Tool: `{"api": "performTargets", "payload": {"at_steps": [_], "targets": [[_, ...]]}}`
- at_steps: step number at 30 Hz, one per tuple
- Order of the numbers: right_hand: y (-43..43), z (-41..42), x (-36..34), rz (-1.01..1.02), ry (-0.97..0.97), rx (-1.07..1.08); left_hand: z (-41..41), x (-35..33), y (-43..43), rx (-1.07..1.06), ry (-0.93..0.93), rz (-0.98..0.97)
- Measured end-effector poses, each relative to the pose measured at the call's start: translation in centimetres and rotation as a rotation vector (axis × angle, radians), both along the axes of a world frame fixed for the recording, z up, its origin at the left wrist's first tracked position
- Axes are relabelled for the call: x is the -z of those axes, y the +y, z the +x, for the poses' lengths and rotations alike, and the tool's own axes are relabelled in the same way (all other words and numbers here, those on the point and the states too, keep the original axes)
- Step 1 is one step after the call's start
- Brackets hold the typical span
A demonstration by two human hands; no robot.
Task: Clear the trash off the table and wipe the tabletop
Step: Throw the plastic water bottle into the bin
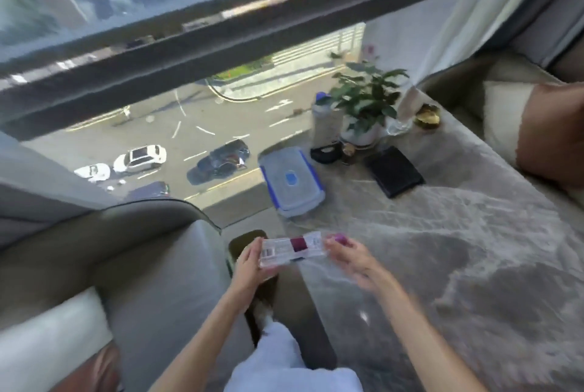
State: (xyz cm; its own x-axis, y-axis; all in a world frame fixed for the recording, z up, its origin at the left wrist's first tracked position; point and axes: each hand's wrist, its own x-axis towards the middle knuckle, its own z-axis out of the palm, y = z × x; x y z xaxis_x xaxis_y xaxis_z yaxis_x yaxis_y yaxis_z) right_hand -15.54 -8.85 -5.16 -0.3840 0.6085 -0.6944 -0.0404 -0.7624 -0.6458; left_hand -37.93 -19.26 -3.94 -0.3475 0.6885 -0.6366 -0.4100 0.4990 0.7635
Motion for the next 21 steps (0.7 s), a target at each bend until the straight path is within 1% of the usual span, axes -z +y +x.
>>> {"api": "performTargets", "payload": {"at_steps": [2,5,8,11,13,15,17,21], "targets": [[-1.4,-5.9,-0.3,-0.13,0.14,0.027,-4.7,-0.2,-1.2,-0.092,0.015,-0.022],[-3.2,-13.6,0.3,-0.255,0.242,-0.004,-10.8,-0.3,-3.1,-0.176,0.012,-0.01],[-4.0,-20.3,0.7,-0.252,0.191,-0.003,-15.6,-0.3,-4.7,-0.328,-0.09,0.031],[-4.7,-25.3,0.7,-0.235,0.145,-0.045,-19.1,0.6,-6.4,-0.496,-0.248,0.097],[-4.9,-27.5,1.0,-0.22,0.101,-0.09,-20.6,1.8,-7.2,-0.546,-0.281,0.067],[-4.7,-29.2,2.0,-0.204,0.037,-0.085,-21.8,3.8,-7.3,-0.554,-0.266,0.003],[-4.0,-29.9,4.1,-0.162,-0.061,-0.073,-22.6,6.0,-7.2,-0.52,-0.194,-0.086],[-3.4,-30.6,7.1,-0.126,-0.281,-0.225,-23.7,9.1,-7.9,-0.271,-0.059,-0.294]]}}
